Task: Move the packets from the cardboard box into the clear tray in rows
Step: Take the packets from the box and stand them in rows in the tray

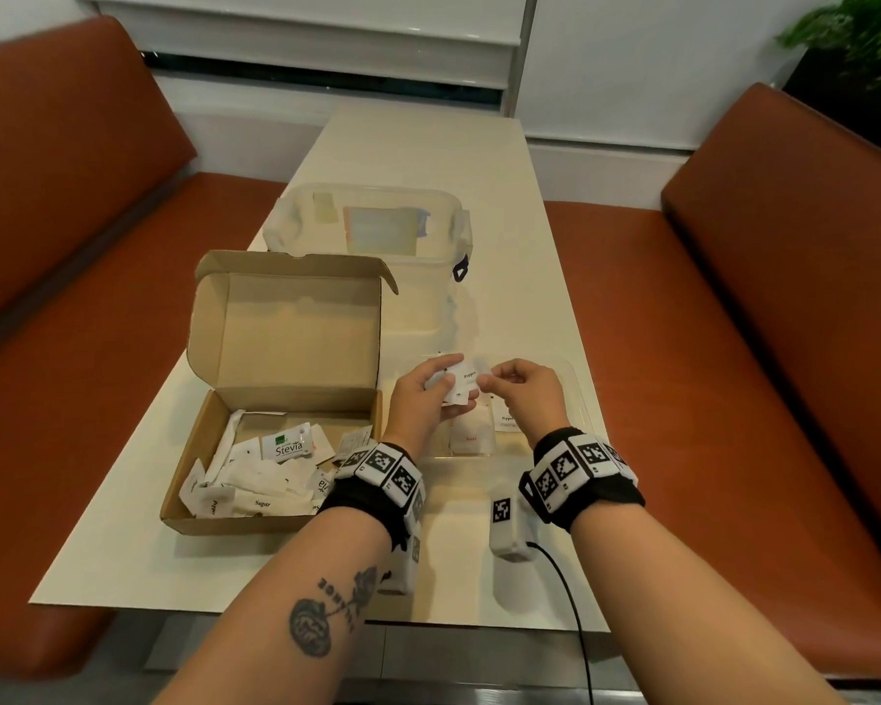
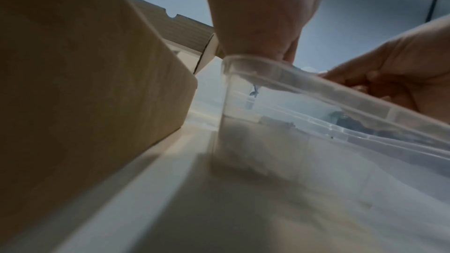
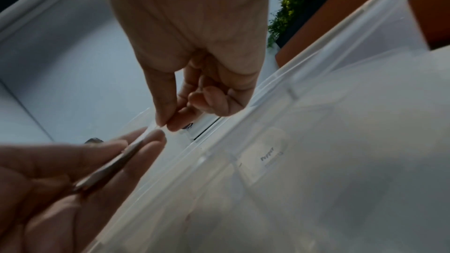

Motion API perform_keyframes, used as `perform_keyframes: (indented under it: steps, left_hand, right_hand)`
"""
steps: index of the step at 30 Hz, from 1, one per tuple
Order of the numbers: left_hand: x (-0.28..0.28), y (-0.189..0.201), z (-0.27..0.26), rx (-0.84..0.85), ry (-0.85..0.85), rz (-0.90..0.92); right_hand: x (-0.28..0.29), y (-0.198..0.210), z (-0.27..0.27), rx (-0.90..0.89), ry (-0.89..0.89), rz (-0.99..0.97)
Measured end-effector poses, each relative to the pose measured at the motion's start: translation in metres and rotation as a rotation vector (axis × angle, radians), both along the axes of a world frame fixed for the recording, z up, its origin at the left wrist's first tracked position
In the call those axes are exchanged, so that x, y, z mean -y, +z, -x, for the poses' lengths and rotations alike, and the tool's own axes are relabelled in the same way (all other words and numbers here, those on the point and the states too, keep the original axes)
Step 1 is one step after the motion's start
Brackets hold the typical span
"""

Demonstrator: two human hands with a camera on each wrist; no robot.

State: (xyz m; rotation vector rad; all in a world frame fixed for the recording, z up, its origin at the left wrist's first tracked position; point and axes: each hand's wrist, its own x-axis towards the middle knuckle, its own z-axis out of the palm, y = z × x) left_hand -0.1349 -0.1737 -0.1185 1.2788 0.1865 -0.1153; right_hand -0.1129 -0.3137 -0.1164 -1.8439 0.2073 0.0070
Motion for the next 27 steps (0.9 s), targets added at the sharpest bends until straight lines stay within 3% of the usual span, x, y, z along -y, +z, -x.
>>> perform_keyframes:
  steps: [11,16,27]
  left_hand:
    - [0.006,-0.003,-0.006,0.056,-0.024,-0.201]
    - [0.003,-0.008,-0.007,0.059,0.081,-0.196]
    - [0.005,-0.012,-0.006,0.074,0.070,-0.249]
  right_hand:
    - [0.020,0.011,-0.004,-0.025,0.156,0.114]
    - [0.041,0.003,-0.002,-0.061,0.065,0.319]
    - [0.033,-0.022,0.002,-0.122,0.140,0.819]
